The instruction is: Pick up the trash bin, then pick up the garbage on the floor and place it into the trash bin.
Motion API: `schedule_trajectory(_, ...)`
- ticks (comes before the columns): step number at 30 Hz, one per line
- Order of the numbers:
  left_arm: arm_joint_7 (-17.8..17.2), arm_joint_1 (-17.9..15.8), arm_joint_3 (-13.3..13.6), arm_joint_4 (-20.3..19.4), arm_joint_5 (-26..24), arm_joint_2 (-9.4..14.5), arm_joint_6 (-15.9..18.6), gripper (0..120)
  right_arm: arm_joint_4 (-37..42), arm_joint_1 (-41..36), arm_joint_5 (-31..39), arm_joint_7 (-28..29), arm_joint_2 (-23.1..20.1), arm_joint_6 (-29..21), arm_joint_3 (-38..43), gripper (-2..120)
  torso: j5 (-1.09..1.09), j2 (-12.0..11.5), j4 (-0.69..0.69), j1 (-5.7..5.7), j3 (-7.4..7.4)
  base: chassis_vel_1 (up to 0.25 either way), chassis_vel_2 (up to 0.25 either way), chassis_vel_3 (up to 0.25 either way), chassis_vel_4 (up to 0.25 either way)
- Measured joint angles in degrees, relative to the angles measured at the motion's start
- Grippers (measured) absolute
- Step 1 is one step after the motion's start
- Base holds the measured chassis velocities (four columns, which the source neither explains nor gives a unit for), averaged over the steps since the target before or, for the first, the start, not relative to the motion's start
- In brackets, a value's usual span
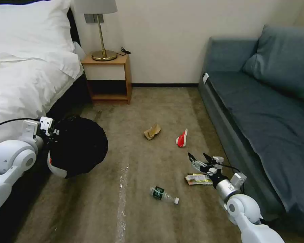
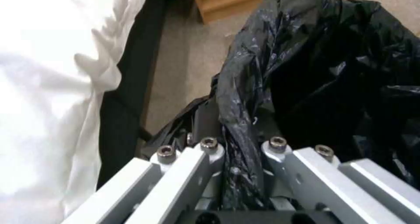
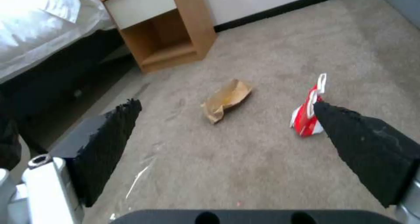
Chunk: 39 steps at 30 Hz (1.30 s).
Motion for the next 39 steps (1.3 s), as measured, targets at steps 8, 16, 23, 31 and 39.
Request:
schedule_trajectory(8,0.1,0.2,0.0,0.0,0.0,-0.3,-0.7,5,-0.4,0.2,0.0,0.1,0.2,0.3,-0.5,100,0.00,0.0,0.00,0.00,0.00,-0.128,0.124,0.132,-0.111)
schedule_trajectory(16,1.0,1.4,-1.3,-1.1,-0.3,0.0,-1.0,5,0.1,-0.1,-0.5,-0.1,-2.9,-0.6,-2.0,100,0.00,0.0,0.00,0.00,0.00,-0.057,0.060,0.058,-0.069)
schedule_trajectory(23,3.0,6.1,-5.5,-4.0,-0.3,1.6,-1.6,5,2.2,1.5,1.5,-1.0,-12.8,-4.6,-7.6,100,0.00,0.0,-0.01,0.00,-0.01,0.000,0.000,0.000,0.000)
schedule_trajectory(31,5.5,9.7,-8.4,-6.9,-0.2,1.4,-2.5,5,5.2,2.6,4.9,-1.9,-21.8,-9.0,-18.0,100,0.01,0.0,0.00,0.00,-0.01,0.000,0.000,0.000,0.000)
schedule_trajectory(39,6.3,9.8,-6.2,-7.0,2.2,-1.9,-3.2,5,4.2,2.3,3.1,-3.0,-25.3,-10.9,-26.4,100,0.00,0.0,-0.01,0.00,0.00,0.000,0.000,0.000,0.000)
